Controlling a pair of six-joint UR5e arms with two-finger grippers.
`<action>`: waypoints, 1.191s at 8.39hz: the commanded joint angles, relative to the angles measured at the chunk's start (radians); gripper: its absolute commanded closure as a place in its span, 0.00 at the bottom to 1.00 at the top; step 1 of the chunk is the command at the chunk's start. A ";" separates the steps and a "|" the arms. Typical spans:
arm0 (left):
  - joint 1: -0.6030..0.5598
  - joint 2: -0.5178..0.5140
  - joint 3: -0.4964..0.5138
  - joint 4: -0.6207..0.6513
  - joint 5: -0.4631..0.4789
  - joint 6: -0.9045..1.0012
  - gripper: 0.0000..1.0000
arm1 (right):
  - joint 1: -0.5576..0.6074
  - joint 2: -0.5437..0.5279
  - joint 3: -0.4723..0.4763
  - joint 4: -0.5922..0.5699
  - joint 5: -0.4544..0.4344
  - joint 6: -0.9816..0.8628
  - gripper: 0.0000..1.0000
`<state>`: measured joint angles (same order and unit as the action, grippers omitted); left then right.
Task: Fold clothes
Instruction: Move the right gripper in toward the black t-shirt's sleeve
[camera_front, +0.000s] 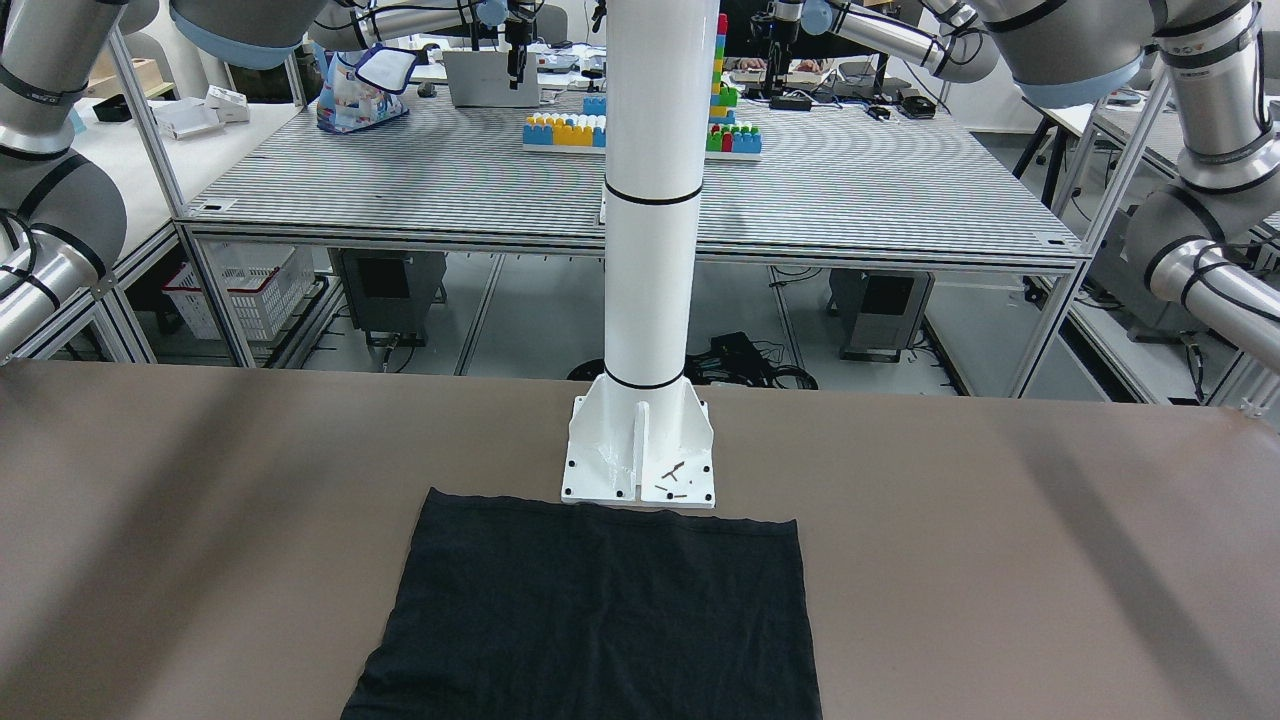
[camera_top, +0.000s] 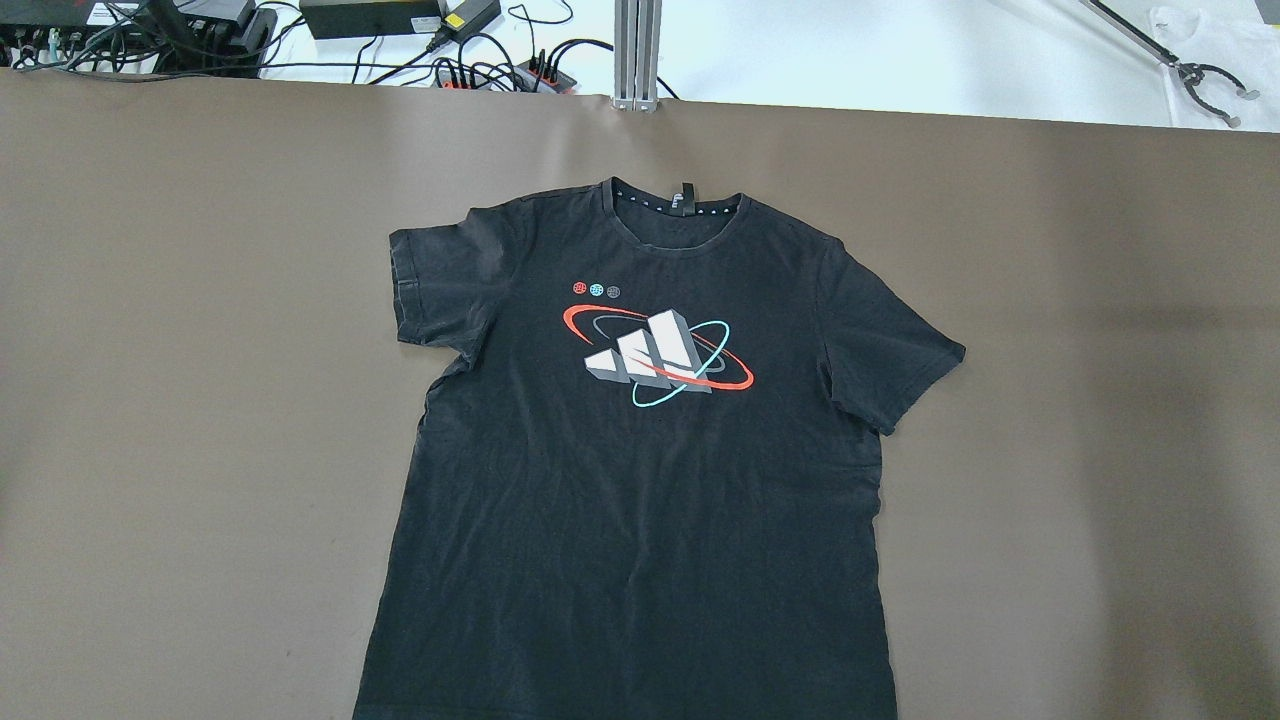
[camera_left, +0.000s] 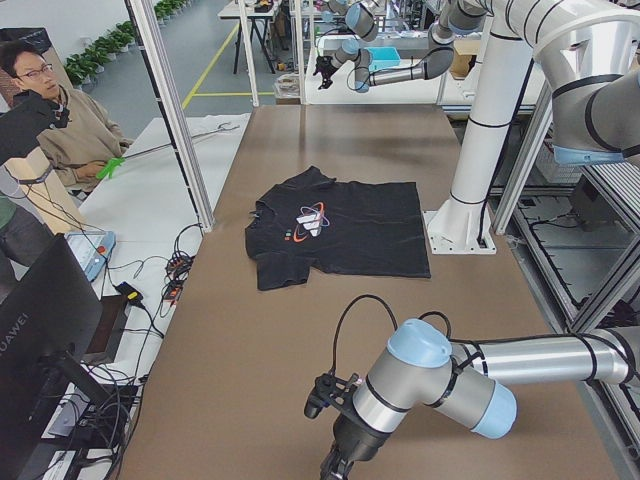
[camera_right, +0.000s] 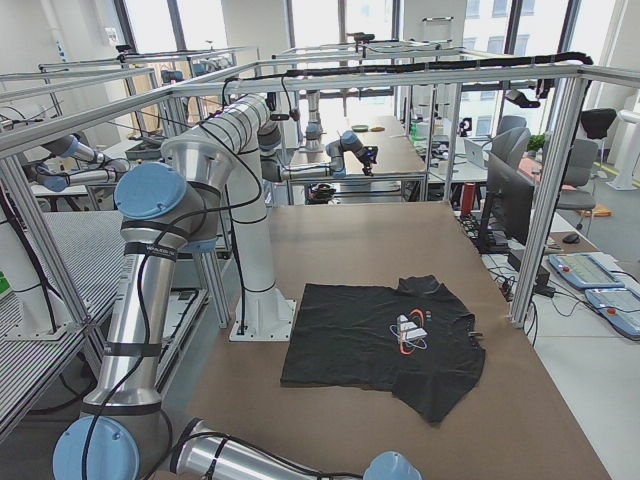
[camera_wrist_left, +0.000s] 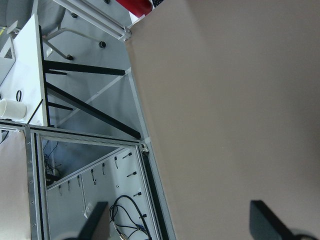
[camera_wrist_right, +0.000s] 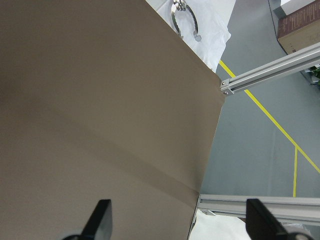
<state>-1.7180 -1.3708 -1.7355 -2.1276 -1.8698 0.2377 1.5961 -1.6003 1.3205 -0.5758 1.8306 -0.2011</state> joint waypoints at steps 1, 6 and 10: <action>0.000 0.002 0.001 -0.008 -0.002 0.014 0.00 | 0.008 -0.004 0.107 -0.137 0.004 0.000 0.06; 0.000 0.019 0.001 -0.021 -0.023 0.012 0.00 | 0.010 -0.016 0.094 -0.142 0.013 -0.011 0.06; 0.000 0.019 0.001 -0.020 -0.023 0.012 0.00 | 0.008 -0.026 0.088 -0.136 0.091 0.002 0.06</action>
<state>-1.7180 -1.3520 -1.7348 -2.1482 -1.8930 0.2499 1.6066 -1.6226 1.4078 -0.7147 1.8735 -0.2093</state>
